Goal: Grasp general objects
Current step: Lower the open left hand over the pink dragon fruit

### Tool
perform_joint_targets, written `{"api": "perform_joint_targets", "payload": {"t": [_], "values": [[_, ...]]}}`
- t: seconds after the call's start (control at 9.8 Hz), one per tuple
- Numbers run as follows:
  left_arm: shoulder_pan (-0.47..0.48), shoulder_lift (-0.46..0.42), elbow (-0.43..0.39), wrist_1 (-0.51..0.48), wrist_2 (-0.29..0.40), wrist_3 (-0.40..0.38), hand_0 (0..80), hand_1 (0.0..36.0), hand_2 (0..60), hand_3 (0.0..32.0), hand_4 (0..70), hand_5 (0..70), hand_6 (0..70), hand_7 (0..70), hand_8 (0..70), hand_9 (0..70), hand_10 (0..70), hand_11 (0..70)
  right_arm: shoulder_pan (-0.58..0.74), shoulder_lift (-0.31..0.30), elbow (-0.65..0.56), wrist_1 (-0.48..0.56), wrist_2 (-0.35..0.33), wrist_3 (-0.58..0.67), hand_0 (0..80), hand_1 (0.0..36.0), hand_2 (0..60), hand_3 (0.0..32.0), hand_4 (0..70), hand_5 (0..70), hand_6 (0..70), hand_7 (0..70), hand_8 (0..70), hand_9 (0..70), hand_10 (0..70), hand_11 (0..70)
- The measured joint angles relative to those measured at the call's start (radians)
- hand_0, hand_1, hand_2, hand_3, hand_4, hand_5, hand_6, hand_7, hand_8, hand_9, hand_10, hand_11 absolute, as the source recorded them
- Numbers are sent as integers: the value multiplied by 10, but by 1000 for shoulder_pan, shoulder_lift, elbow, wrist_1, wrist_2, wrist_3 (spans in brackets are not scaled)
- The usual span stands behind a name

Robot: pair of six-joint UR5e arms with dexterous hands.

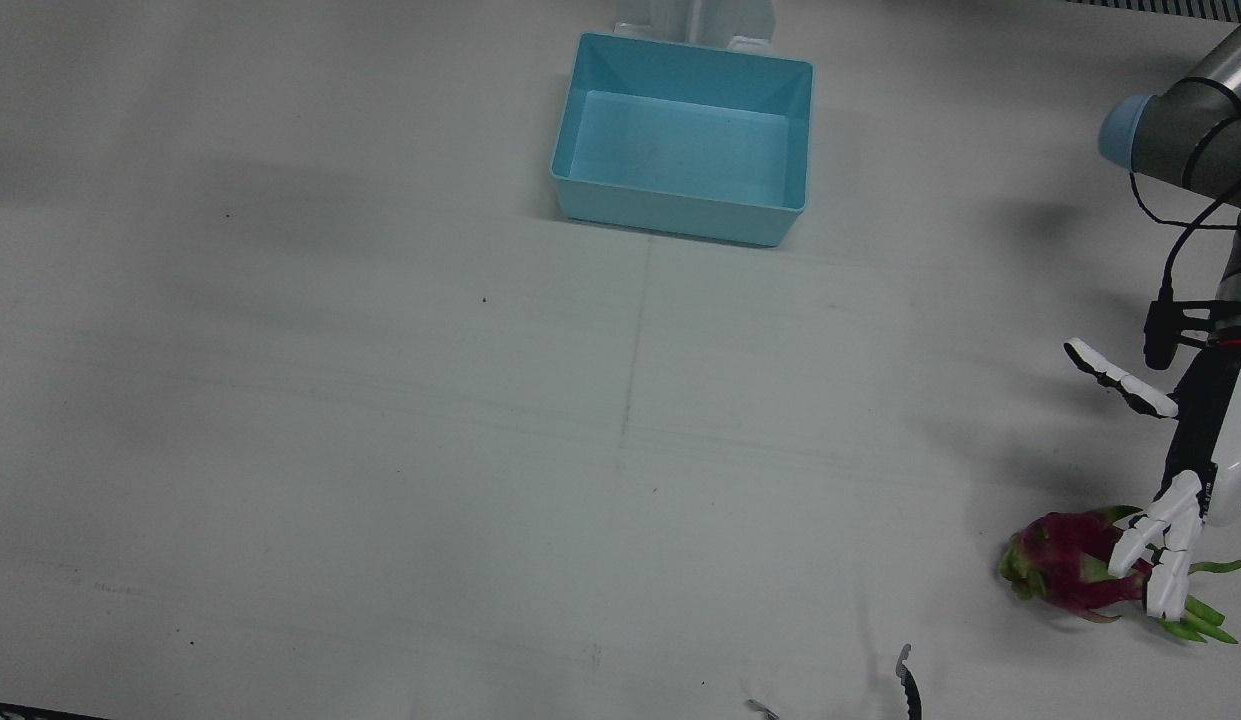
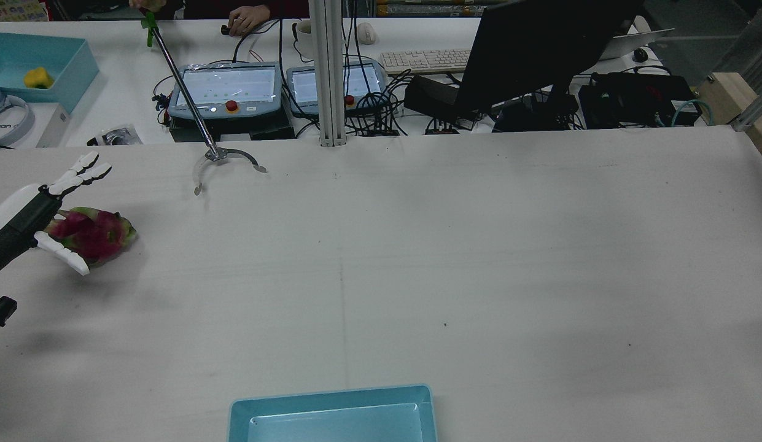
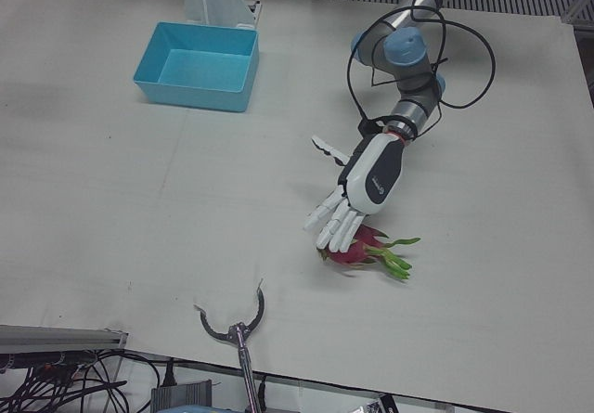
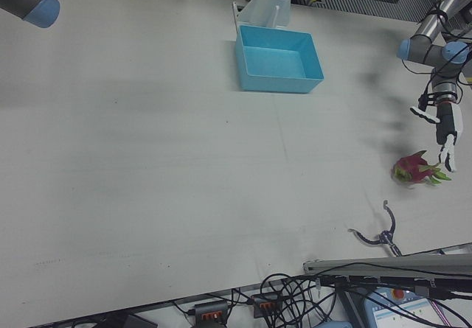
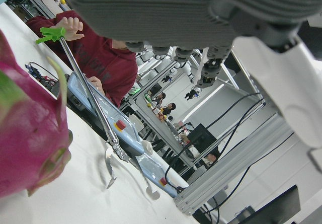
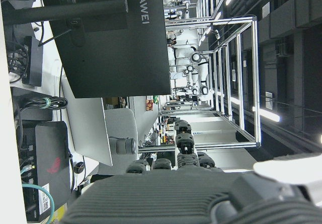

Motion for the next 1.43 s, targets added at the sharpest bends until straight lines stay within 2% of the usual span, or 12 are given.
{"api": "perform_joint_targets", "payload": {"t": [0.1, 0.2, 0.31, 0.51, 0.61, 0.71, 0.92, 1.22, 1.43], "values": [[-1, -46, -17, 94, 34, 46, 572, 171, 0, 208, 7, 0, 0, 0, 0, 0, 0, 0, 0, 0, 0, 0, 0, 0, 0, 0, 0, 0, 0, 0, 0, 0, 0, 0, 0, 0], [-7, -85, -25, 168, 56, 88, 555, 163, 0, 320, 0, 0, 0, 0, 0, 0, 0, 0, 0, 0, 0, 0, 0, 0, 0, 0, 0, 0, 0, 0, 0, 0, 0, 0, 0, 0], [-25, -109, -38, 222, 69, 116, 542, 155, 0, 320, 0, 0, 0, 0, 0, 0, 0, 0, 0, 0, 0, 0, 0, 0, 0, 0, 0, 0, 0, 0, 0, 0, 0, 0, 0, 0], [-116, -126, -56, 276, 139, 147, 521, 133, 0, 320, 0, 0, 0, 0, 0, 0, 0, 0, 0, 0, 0, 0, 0, 0, 0, 0, 0, 0, 0, 0, 0, 0, 0, 0, 0, 0], [-169, -127, -59, 286, 180, 163, 524, 133, 0, 302, 0, 0, 0, 0, 0, 0, 0, 0, 0, 0, 0, 0, 0, 0, 0, 0, 0, 0, 0, 0, 0, 0, 0, 0, 0, 0], [-203, -126, -60, 299, 208, 186, 519, 128, 0, 250, 0, 0, 0, 0, 0, 0, 0, 0, 0, 0, 0, 0, 0, 0, 0, 0, 0, 0, 0, 0, 0, 0, 0, 0, 0, 0], [-222, -120, -63, 335, 236, 268, 535, 140, 0, 320, 0, 0, 0, 0, 0, 0, 0, 0, 0, 0, 0, 0, 0, 0, 0, 0, 0, 0, 0, 0, 0, 0, 0, 0, 0, 0], [-172, -117, -48, 371, 243, 390, 533, 141, 0, 320, 0, 0, 0, 0, 0, 0, 0, 0, 0, 0, 0, 0, 0, 0, 0, 0, 0, 0, 0, 0, 0, 0, 0, 0, 0, 0], [-143, -116, -5, 347, 219, 431, 550, 158, 0, 320, 0, 0, 0, 0, 0, 0, 0, 0, 0, 0, 0, 0, 0, 0, 0, 0, 0, 0, 0, 0, 0, 0, 0, 0, 0, 0]]}}
